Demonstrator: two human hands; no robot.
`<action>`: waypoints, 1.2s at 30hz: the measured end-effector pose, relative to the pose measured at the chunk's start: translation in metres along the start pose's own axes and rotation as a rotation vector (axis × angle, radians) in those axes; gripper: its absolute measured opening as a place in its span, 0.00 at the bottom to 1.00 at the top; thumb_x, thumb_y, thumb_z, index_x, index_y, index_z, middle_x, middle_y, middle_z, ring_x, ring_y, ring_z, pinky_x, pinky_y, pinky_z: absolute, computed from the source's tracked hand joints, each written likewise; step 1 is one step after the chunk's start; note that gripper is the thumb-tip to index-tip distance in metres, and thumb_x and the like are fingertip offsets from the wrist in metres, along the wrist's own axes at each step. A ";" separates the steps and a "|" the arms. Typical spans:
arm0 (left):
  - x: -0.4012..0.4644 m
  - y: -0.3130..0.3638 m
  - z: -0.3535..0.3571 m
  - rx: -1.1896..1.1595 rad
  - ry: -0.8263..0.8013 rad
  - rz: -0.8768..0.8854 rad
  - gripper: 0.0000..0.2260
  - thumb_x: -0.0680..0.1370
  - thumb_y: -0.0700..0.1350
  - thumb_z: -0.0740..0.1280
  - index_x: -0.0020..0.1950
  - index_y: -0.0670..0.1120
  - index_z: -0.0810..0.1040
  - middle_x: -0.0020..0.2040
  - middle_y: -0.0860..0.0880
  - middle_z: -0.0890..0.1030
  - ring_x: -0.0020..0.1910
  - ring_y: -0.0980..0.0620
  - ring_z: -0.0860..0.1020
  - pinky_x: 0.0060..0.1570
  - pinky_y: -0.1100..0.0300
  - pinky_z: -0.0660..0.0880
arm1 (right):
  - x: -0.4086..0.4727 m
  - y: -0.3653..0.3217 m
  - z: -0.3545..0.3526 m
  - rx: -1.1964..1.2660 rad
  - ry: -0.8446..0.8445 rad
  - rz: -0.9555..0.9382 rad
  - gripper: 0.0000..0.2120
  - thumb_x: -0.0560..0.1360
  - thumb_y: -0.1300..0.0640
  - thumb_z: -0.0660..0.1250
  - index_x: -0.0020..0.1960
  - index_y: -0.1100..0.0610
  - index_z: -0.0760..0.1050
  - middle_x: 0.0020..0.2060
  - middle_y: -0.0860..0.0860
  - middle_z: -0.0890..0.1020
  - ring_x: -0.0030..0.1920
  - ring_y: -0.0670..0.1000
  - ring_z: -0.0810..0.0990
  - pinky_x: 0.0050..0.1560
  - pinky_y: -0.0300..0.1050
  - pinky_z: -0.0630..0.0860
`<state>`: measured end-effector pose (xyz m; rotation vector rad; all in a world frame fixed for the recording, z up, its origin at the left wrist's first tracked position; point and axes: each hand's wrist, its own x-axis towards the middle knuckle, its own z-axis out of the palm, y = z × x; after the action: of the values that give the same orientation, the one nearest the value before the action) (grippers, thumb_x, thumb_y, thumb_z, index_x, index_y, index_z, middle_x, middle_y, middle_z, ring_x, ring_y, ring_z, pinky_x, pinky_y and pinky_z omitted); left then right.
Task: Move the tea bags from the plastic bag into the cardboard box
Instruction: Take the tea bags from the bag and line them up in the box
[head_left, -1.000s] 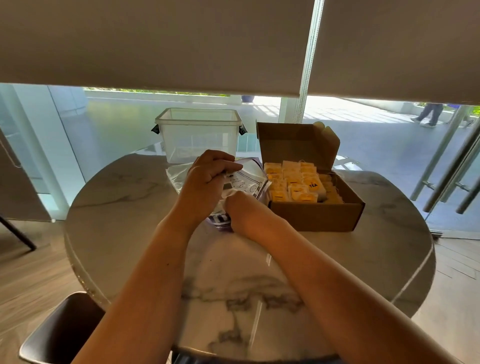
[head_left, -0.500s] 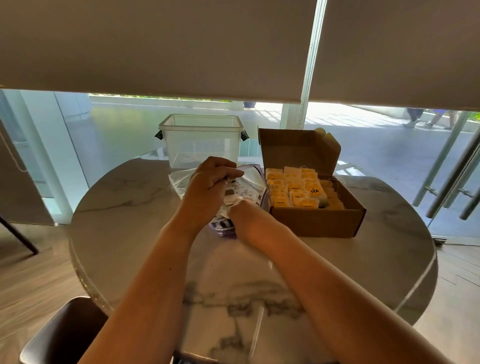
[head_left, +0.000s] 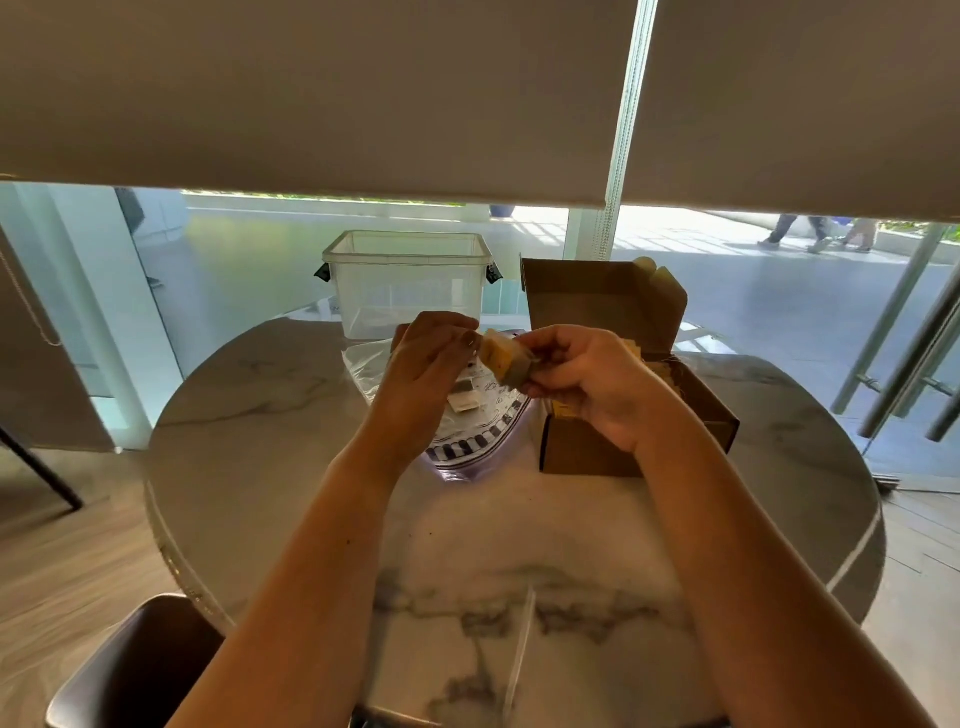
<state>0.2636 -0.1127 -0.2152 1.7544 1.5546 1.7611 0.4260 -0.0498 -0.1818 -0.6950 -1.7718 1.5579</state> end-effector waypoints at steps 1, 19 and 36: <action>0.000 0.000 0.001 0.034 -0.006 -0.008 0.11 0.79 0.46 0.59 0.49 0.43 0.78 0.56 0.50 0.74 0.56 0.57 0.69 0.51 0.71 0.66 | 0.000 0.000 -0.004 0.047 0.003 0.015 0.16 0.74 0.75 0.59 0.50 0.58 0.77 0.46 0.56 0.81 0.44 0.51 0.82 0.42 0.36 0.80; 0.000 0.002 0.013 0.383 -0.044 0.105 0.03 0.75 0.41 0.69 0.45 0.49 0.79 0.62 0.50 0.72 0.60 0.60 0.61 0.60 0.59 0.62 | -0.002 0.002 -0.042 -0.368 0.259 -0.026 0.06 0.75 0.65 0.66 0.46 0.56 0.76 0.37 0.54 0.79 0.33 0.49 0.78 0.33 0.36 0.78; 0.001 0.001 0.006 0.341 -0.035 0.011 0.17 0.72 0.27 0.58 0.49 0.43 0.83 0.57 0.54 0.73 0.60 0.55 0.71 0.56 0.70 0.68 | 0.012 0.033 -0.084 -1.062 0.583 0.187 0.08 0.76 0.61 0.63 0.48 0.67 0.76 0.40 0.60 0.76 0.40 0.55 0.74 0.41 0.45 0.69</action>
<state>0.2687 -0.1100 -0.2152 1.9301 1.9249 1.5293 0.4821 0.0175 -0.2076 -1.6334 -1.9842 0.2857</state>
